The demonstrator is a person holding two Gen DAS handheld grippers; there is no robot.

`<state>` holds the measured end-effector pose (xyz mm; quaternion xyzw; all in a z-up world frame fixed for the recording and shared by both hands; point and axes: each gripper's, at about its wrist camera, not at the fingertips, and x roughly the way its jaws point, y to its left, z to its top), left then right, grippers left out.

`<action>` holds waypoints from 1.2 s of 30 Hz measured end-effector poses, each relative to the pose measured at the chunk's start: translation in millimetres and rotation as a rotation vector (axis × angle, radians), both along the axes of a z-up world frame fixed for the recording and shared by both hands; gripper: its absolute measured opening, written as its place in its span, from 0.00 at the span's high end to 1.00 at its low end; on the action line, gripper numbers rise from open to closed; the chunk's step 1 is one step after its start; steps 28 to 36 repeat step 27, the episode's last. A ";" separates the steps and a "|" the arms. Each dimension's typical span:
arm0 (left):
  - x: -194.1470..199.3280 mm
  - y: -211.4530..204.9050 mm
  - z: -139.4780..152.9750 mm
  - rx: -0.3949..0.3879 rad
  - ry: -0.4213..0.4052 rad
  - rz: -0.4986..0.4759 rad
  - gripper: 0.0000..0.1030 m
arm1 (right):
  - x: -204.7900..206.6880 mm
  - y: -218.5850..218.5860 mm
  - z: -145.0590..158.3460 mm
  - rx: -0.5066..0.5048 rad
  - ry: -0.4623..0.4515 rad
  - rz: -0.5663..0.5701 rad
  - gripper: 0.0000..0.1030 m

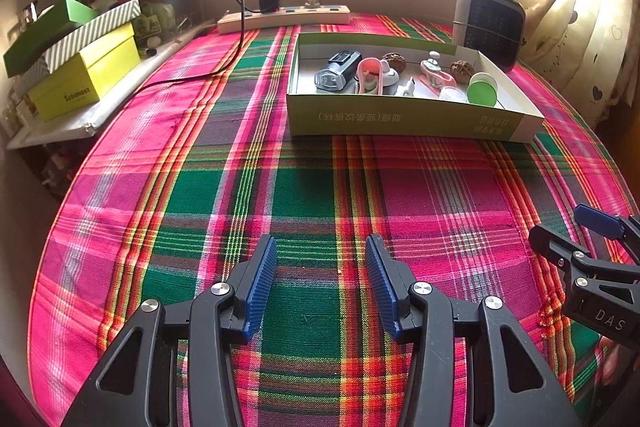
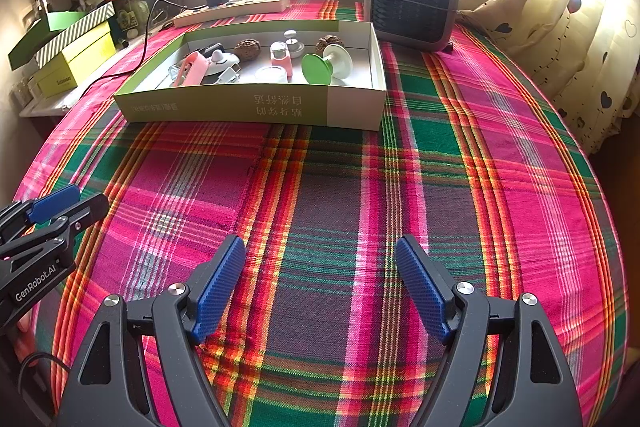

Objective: Organize objects

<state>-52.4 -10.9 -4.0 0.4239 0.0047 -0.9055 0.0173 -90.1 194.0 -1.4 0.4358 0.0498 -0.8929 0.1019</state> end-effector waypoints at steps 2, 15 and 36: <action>-0.1 0.0 0.0 0.000 0.000 0.000 0.56 | 0.0 0.0 0.1 0.000 0.000 0.000 0.24; 0.0 0.2 0.0 0.000 0.000 0.000 0.56 | 0.1 -0.3 0.1 0.000 0.000 0.000 0.24; 0.0 0.1 0.0 0.000 0.000 0.000 0.57 | -0.6 0.7 -0.9 0.000 -0.002 -0.003 0.22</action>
